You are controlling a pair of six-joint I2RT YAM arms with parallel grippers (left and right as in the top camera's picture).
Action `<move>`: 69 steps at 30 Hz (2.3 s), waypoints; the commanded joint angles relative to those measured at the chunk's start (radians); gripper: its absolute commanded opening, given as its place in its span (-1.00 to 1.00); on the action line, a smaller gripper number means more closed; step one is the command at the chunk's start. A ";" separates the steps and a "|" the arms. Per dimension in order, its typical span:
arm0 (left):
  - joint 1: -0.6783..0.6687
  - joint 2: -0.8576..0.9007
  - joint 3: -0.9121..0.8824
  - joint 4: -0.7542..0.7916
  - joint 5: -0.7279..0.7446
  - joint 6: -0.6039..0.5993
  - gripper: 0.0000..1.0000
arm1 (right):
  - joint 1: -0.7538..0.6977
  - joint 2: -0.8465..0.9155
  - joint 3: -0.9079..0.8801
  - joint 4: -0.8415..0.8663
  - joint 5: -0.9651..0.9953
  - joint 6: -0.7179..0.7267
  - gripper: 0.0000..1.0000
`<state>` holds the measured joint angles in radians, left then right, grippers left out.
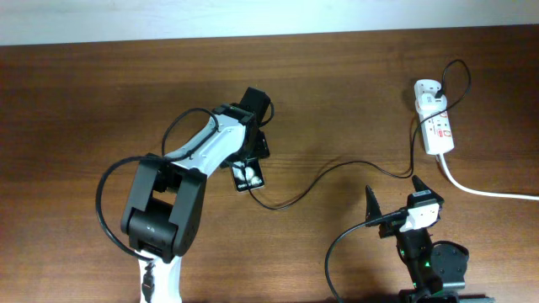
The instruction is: Plug charger to phone and switch on socket
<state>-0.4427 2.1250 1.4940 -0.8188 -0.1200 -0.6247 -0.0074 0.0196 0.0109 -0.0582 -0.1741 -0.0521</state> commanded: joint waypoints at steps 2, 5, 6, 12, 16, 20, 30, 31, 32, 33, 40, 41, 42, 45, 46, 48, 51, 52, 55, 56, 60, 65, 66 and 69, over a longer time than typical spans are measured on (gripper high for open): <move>0.007 0.068 -0.056 -0.023 -0.134 0.221 0.58 | 0.001 -0.003 -0.005 -0.006 -0.008 0.008 0.97; 0.007 0.068 -0.056 -0.015 -0.195 0.356 0.58 | 0.001 -0.003 -0.005 -0.006 -0.008 0.008 0.97; 0.007 0.068 -0.056 -0.007 -0.195 0.380 0.60 | 0.001 -0.003 -0.005 -0.006 -0.008 0.008 0.97; 0.008 0.068 -0.056 0.021 -0.105 0.326 0.77 | 0.001 -0.003 -0.005 -0.006 -0.009 0.008 0.97; 0.068 0.068 -0.063 0.031 -0.014 0.251 0.77 | 0.001 -0.003 -0.005 -0.006 -0.008 0.008 0.97; 0.105 0.068 -0.087 0.047 0.058 0.259 0.68 | 0.001 -0.003 -0.005 -0.006 -0.008 0.008 0.97; 0.106 0.068 -0.070 0.021 0.076 0.282 0.36 | 0.001 -0.003 -0.005 -0.006 -0.008 0.008 0.97; 0.106 0.068 -0.039 -0.014 0.076 0.282 0.36 | 0.001 -0.003 -0.005 -0.006 -0.008 0.008 0.97; 0.106 0.068 0.005 -0.063 0.075 0.282 0.36 | 0.001 -0.003 -0.005 -0.006 -0.008 0.008 0.97; 0.105 0.068 0.063 -0.113 0.072 0.282 0.35 | 0.001 -0.003 -0.005 -0.006 -0.008 0.008 0.97; 0.106 0.068 0.242 -0.216 0.068 0.282 0.34 | 0.001 -0.003 -0.005 -0.006 -0.008 0.008 0.97; 0.106 0.068 0.258 -0.228 0.060 0.282 0.34 | 0.001 -0.003 -0.005 -0.006 -0.008 0.008 0.98; 0.106 0.068 0.291 -0.259 0.029 0.282 0.36 | 0.001 -0.003 -0.005 -0.006 -0.008 0.008 0.97; 0.106 0.068 0.373 -0.313 -0.001 0.282 0.38 | 0.001 -0.003 -0.005 -0.006 -0.008 0.008 0.97; 0.106 0.068 0.374 -0.313 -0.001 0.282 0.39 | 0.001 -0.003 -0.005 -0.006 -0.008 0.008 0.97; 0.106 0.068 0.375 -0.315 -0.028 0.282 0.40 | 0.001 -0.003 -0.005 -0.006 -0.008 0.008 0.97; 0.108 0.068 0.375 -0.323 -0.031 0.282 0.40 | 0.001 -0.003 -0.005 -0.006 -0.008 0.008 0.97; 0.107 0.068 0.375 -0.323 -0.031 0.282 0.40 | 0.001 -0.003 -0.005 -0.006 -0.008 0.008 0.97; 0.108 0.068 0.364 -0.323 -0.031 0.282 0.42 | 0.001 -0.003 -0.005 -0.006 -0.008 0.008 0.97; 0.107 0.068 0.336 -0.303 -0.031 0.281 0.43 | 0.001 -0.003 -0.005 -0.006 -0.008 0.008 0.97; 0.108 0.068 0.159 -0.163 -0.031 0.281 0.42 | 0.001 -0.003 -0.005 -0.006 -0.008 0.008 0.97; 0.108 0.068 0.019 -0.021 -0.031 0.281 0.46 | 0.001 -0.003 -0.005 -0.006 -0.008 0.008 0.97; 0.107 0.068 -0.008 0.003 -0.031 0.281 0.51 | 0.001 -0.003 -0.005 -0.006 -0.008 0.008 0.97; 0.108 0.068 -0.059 0.015 -0.031 0.282 0.64 | 0.001 -0.003 -0.005 -0.006 -0.008 0.008 0.97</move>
<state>-0.3405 2.1311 1.5066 -0.7982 -0.1310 -0.3481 -0.0074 0.0216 0.0109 -0.0582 -0.1741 -0.0521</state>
